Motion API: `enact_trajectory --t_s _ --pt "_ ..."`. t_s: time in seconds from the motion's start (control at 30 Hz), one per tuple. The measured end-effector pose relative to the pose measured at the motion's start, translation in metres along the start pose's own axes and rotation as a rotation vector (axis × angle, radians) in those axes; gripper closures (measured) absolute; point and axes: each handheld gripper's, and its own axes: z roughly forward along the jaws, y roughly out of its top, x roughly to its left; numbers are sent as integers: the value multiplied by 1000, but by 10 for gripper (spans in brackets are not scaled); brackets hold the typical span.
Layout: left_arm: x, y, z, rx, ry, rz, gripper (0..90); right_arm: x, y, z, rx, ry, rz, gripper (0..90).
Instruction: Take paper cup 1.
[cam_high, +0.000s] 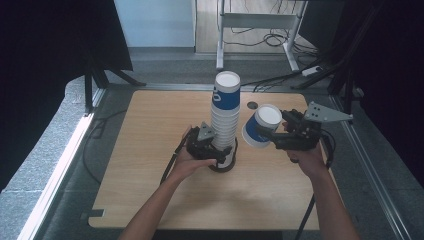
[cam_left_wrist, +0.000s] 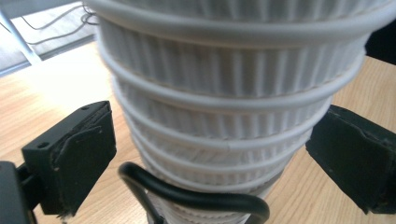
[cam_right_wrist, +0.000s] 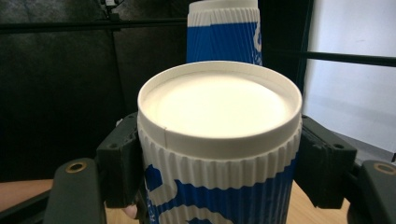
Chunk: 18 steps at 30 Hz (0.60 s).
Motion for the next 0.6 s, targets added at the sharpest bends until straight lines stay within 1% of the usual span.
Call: enact_trajectory --t_s 0.1,0.23,0.37,0.47,0.5,0.6 --pt "0 -3 -3 -3 15 14 30 0 -5 -2 -5 3 13 270" --pt "1 -8 -10 -14 2 6 35 0 -14 -1 1 5 18 271" --pt "-2 -14 -17 -14 -6 24 46 1 -22 0 -1 6 22 271" --pt "-5 -21 -23 -11 -47 24 64 2 -29 2 6 8 25 271" --pt "-5 -21 -25 -10 -46 30 64 3 -31 2 8 6 25 271" --pt "-9 -26 -31 -30 -67 12 83 5 -37 3 17 3 27 271"
